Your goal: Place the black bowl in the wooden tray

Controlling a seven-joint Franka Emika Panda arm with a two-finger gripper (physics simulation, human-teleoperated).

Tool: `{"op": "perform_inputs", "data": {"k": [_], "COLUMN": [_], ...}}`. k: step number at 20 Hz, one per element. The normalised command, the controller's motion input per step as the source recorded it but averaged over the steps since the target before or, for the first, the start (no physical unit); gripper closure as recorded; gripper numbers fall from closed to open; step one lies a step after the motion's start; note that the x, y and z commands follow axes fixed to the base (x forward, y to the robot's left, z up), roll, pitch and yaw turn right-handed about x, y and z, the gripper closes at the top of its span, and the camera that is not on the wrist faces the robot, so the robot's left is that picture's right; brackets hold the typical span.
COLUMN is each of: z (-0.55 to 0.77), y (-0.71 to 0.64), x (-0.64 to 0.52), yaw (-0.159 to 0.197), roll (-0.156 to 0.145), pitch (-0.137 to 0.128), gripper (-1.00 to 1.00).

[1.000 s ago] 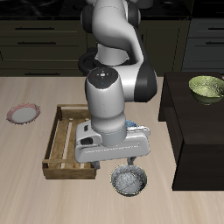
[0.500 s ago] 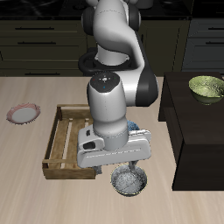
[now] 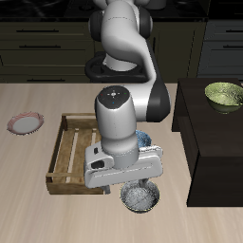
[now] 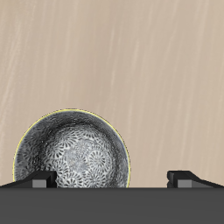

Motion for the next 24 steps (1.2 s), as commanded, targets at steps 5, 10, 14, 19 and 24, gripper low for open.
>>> {"op": "perform_inputs", "data": {"k": [5, 10, 14, 19, 24], "z": [-0.14, -0.16, -0.24, -0.26, -0.26], "y": [-0.08, -0.03, -0.02, -0.05, 0.0], "x": [0.01, -0.03, 0.01, 0.0, -0.03], "yaw": [-0.003, 0.0, -0.001, -0.004, -0.008], "roll": [-0.016, -0.004, -0.001, -0.009, 0.016], "pitch": [0.021, 0.02, 0.029, 0.037, 0.056], "gripper": [-1.0, -1.0, -1.0, -1.0, -1.0]}}
